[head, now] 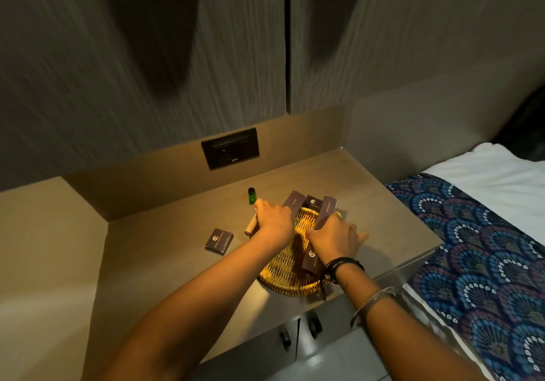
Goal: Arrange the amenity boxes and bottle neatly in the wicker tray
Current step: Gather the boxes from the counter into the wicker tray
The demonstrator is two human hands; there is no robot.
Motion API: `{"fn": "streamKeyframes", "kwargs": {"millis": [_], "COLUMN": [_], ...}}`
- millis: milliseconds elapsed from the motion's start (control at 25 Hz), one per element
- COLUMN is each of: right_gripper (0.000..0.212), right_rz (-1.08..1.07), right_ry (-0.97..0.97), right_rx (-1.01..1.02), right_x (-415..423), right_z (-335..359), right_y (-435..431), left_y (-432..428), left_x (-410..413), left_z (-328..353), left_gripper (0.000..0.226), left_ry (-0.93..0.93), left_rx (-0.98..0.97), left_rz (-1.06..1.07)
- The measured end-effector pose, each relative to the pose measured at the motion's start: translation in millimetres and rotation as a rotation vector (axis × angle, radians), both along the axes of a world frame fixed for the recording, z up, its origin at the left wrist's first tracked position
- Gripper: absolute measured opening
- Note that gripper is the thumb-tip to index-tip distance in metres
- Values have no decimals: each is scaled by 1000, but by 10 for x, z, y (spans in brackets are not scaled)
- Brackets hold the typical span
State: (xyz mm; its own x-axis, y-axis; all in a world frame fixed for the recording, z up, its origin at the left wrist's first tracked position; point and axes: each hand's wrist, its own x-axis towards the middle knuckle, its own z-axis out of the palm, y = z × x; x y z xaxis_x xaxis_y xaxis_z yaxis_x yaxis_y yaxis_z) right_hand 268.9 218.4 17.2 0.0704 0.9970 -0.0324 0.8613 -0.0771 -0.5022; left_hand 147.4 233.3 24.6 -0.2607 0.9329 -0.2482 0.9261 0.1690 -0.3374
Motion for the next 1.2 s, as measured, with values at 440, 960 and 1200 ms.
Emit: {"fn": "streamKeyframes", "kwargs": {"millis": [440,960,1200], "right_gripper": [18,18,30], "right_rz": [86,159,116], "right_ry": [-228,-330,-392], "right_rx": [73,138,209], "right_x": [-47,5,-38], "right_z": [-117,-182,-146], "right_y": [-113,-213,-202], "left_y": [-17,-212,-284], "left_x": [-33,-76,-129], "left_z": [100,-13,34], "left_gripper": [24,24,28], "left_ry": [-122,-139,-129], "left_rx": [-62,-50,-34], "left_rz": [58,67,110]}}
